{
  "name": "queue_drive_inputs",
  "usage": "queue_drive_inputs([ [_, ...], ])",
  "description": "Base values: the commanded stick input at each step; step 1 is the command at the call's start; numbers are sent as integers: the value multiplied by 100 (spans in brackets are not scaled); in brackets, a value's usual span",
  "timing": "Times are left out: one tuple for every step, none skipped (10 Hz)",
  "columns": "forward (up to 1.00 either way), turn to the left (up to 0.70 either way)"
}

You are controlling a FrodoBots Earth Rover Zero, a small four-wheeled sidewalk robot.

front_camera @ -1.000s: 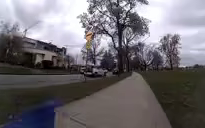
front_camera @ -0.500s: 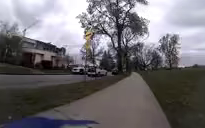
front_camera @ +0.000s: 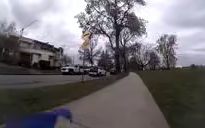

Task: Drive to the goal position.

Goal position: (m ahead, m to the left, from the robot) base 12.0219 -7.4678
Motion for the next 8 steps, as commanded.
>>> queue_drive_inputs([
  [0,-100],
  [0,-100],
  [0,-100],
  [0,-100],
  [0,-100],
  [0,-100],
  [0,-100],
  [0,-100],
])
